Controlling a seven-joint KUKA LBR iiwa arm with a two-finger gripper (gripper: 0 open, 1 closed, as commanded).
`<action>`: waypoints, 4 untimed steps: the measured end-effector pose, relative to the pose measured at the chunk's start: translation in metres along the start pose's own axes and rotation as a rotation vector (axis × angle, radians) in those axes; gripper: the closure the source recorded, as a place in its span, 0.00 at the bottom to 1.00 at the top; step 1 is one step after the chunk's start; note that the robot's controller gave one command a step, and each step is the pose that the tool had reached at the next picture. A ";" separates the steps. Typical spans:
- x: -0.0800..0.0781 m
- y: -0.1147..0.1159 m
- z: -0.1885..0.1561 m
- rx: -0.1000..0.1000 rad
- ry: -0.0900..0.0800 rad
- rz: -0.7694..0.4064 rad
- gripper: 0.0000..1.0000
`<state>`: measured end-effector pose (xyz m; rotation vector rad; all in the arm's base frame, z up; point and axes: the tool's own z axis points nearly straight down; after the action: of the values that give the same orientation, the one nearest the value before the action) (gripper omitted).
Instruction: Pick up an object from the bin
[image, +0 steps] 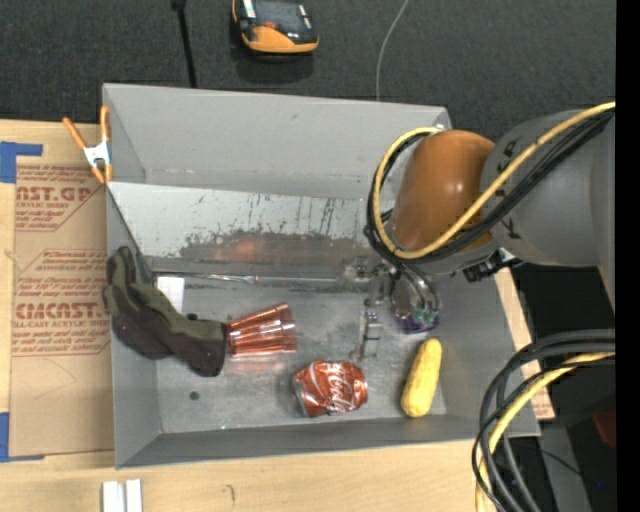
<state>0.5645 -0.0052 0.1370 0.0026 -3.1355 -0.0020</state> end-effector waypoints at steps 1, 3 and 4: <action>-0.002 0.000 -0.005 0.000 -0.008 0.000 0.00; 0.077 0.045 0.021 0.002 -0.003 -0.136 0.00; 0.070 0.042 0.042 -0.001 -0.008 -0.075 0.00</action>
Offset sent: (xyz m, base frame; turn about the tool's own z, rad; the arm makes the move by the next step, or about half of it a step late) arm -0.0688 0.0397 -0.0670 -0.0386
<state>0.4945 0.0368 0.0959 0.1198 -3.1417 -0.0032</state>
